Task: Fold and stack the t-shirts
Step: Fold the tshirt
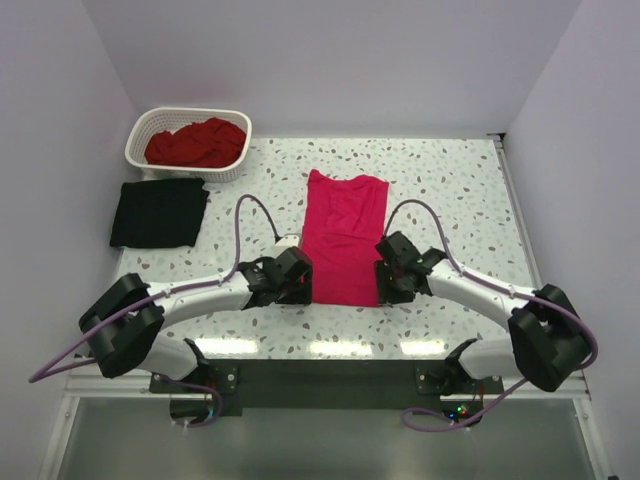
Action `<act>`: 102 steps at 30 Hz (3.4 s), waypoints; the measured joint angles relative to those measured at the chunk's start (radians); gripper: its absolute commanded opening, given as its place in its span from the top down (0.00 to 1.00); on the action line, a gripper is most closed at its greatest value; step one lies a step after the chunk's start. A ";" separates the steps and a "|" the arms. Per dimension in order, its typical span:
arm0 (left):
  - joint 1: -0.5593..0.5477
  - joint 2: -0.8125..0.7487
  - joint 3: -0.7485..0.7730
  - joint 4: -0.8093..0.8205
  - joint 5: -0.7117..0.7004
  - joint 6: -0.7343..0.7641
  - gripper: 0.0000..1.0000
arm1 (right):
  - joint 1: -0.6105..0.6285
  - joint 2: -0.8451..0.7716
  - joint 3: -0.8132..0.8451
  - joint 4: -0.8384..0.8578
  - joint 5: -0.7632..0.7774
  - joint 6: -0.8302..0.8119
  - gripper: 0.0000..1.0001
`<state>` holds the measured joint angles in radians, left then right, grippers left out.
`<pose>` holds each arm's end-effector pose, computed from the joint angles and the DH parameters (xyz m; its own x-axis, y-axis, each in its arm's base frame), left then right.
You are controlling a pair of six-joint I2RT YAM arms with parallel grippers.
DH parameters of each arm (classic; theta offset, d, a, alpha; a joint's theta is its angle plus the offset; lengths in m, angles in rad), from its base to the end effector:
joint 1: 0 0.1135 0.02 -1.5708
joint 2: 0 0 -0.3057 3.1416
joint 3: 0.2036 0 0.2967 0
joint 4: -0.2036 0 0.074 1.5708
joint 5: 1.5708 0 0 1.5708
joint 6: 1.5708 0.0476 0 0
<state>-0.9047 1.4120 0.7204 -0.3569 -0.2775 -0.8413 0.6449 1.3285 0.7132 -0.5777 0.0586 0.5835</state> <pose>0.1916 -0.2227 0.1724 -0.8577 -0.0690 -0.5095 0.0485 0.9757 -0.2137 0.2122 0.1561 0.1786 -0.9410 -0.0196 -0.3378 -0.0771 0.9845 0.1578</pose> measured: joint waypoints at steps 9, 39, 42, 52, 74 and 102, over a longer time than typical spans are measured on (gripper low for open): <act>0.000 0.000 0.000 -0.001 0.000 0.000 0.27 | 0.034 0.085 0.003 0.022 0.012 0.011 0.61; -0.014 0.069 0.049 -0.045 -0.019 0.019 0.57 | 0.077 0.115 0.019 0.034 0.051 0.033 1.00; -0.014 0.079 0.072 -0.048 -0.019 0.022 0.57 | 0.077 0.113 0.018 0.036 0.050 0.031 1.00; -0.026 0.167 0.119 -0.074 -0.017 0.023 0.57 | 0.077 0.106 0.013 0.040 0.048 0.026 1.00; -0.356 -0.020 0.108 -0.398 0.048 -0.149 1.00 | 0.421 -0.151 -0.006 -0.257 -0.016 0.154 1.00; 0.203 -0.082 0.420 -0.389 0.105 0.173 1.00 | 0.027 0.199 0.795 -0.529 0.071 -0.217 1.00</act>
<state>-0.7021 1.3300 1.1400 -0.7464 -0.1722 -0.6682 0.6720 1.5272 1.5082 -1.1072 0.1295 0.3668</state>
